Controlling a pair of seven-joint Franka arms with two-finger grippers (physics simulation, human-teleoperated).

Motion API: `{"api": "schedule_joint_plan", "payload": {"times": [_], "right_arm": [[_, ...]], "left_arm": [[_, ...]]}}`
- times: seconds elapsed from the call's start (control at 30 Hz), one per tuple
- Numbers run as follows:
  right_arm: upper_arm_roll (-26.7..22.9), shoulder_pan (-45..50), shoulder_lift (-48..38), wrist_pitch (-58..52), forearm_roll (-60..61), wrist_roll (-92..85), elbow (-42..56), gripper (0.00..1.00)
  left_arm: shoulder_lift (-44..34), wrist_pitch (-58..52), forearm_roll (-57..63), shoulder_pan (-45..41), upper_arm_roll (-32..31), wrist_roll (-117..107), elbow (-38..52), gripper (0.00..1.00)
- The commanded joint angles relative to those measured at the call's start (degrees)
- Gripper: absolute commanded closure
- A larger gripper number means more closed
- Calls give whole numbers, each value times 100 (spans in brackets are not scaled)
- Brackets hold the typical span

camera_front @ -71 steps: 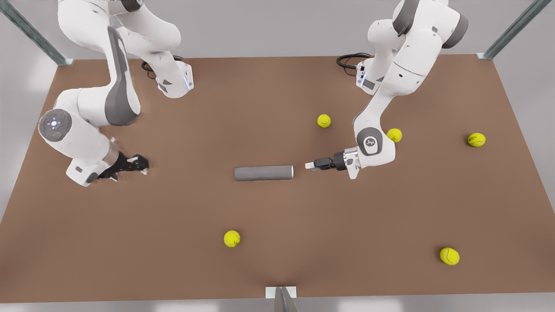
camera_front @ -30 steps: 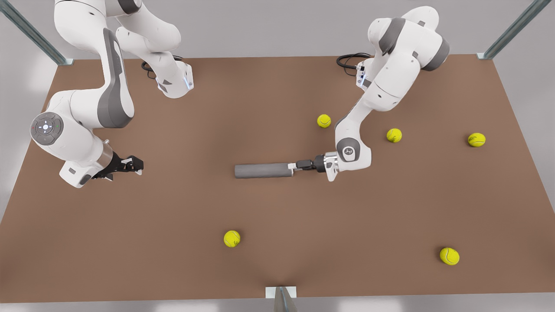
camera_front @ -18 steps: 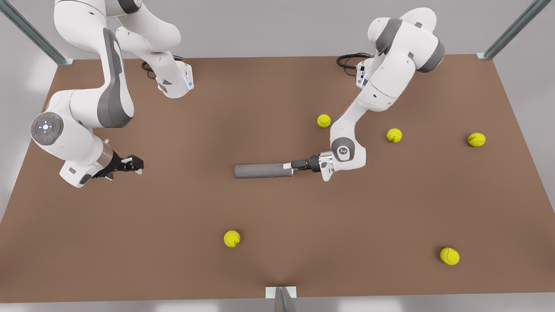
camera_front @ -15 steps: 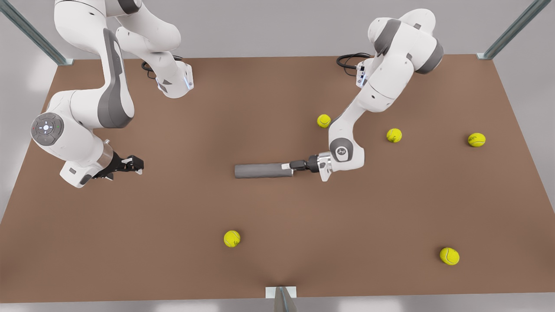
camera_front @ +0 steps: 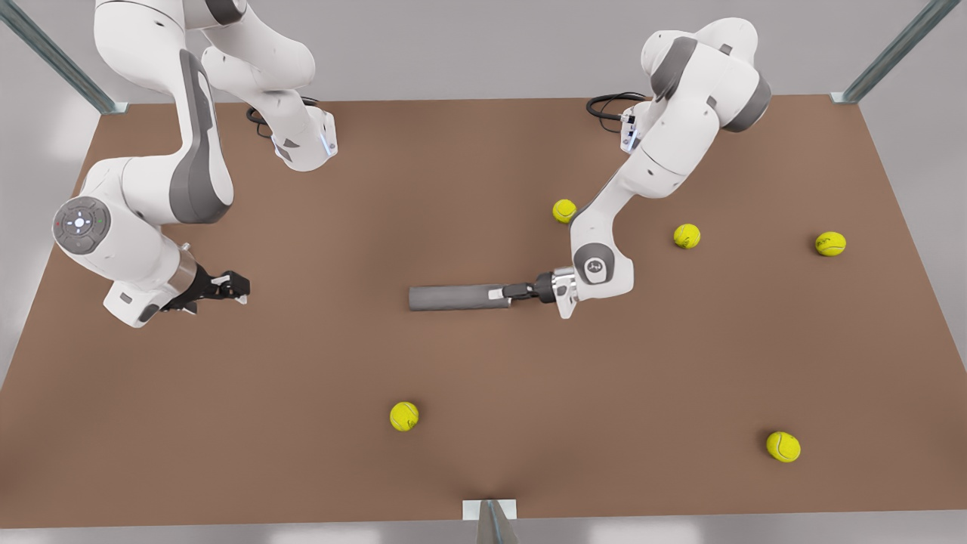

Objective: Put the tennis tube upright

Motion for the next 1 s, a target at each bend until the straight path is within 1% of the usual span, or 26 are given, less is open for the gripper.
{"api": "schedule_joint_plan", "payload": {"times": [0.0,0.03,0.13,0.17,0.23,0.3,0.33,0.83,0.9,0.97], "right_arm": [[0,0,0,0,0,0,0,0],[0,0,0,0,0,0,0,0],[0,0,8,8,0,0,0,0],[0,0,8,17,0,0,0,0],[0,0,8,26,0,0,-9,0],[0,0,8,26,0,0,-18,0],[0,0,8,26,-8,0,-18,0],[0,0,0,-9,-9,-9,26,0],[0,-44,0,-27,0,-114,96,0],[-9,-27,0,-27,0,-70,105,0]], "left_arm": [[-4,-1,-2,0,0,0,0,42],[-4,-1,-2,9,0,0,0,44],[-4,8,-11,0,0,0,26,46],[-4,-1,-11,0,0,0,35,50],[-4,-1,-11,9,0,-9,62,66],[-31,-27,-11,27,0,-9,62,75],[-39,-36,-11,36,0,-9,62,78],[-189,-62,-90,159,-97,-71,44,79],[-189,-53,-90,466,-422,-88,26,79],[-259,-53,-90,493,-431,-123,-9,79]]}}
